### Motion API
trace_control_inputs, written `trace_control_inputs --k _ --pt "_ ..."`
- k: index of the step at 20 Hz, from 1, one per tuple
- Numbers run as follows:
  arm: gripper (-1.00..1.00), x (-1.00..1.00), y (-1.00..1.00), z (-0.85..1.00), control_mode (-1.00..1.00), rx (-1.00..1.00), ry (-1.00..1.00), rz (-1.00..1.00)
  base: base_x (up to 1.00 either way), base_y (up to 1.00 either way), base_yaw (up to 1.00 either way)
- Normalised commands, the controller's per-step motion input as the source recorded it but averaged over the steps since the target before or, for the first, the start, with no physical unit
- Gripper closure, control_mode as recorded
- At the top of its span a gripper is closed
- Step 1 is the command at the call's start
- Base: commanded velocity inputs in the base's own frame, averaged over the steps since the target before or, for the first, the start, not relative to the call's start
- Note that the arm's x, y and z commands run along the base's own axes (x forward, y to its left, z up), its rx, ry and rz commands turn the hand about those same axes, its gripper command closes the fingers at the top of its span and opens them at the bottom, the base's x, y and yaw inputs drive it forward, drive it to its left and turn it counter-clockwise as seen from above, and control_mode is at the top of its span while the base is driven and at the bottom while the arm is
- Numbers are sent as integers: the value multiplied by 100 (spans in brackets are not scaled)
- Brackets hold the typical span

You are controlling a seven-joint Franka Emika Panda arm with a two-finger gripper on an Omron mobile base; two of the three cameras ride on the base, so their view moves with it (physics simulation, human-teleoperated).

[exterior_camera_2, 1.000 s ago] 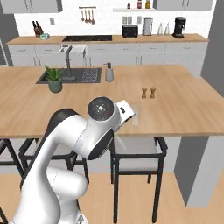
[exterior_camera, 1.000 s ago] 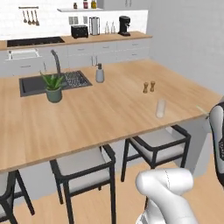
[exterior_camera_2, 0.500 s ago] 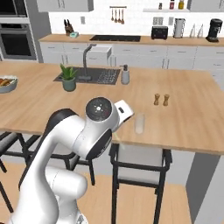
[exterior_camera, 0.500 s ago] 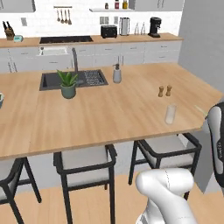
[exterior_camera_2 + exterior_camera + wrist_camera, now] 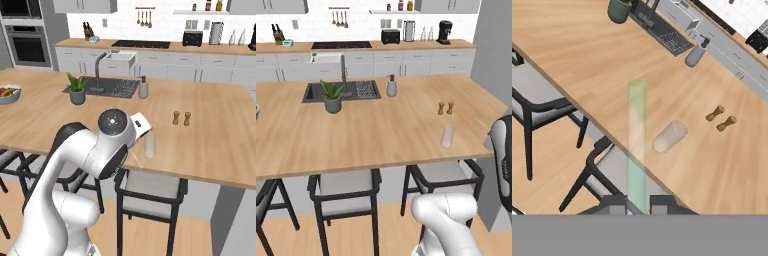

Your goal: Take a straw from the drawer in front and place it inside the glass cup on the dining counter.

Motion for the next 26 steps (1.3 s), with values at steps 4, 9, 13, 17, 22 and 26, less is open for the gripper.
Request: trace_control_inputs --k 4,9,13,17,22,26 --pt "100 0 0 0 100 0 0 0 38 -47 4" --pt "100 0 0 0 100 0 0 0 56 -42 4" --pt "100 0 0 0 100 0 0 0 64 -33 5" --pt "100 0 0 0 100 0 0 0 70 -15 7" --pt "100 19 0 1 -100 0 -16 9 35 -1 8" --pt "100 48 0 6 -100 7 -37 30 0 0 0"
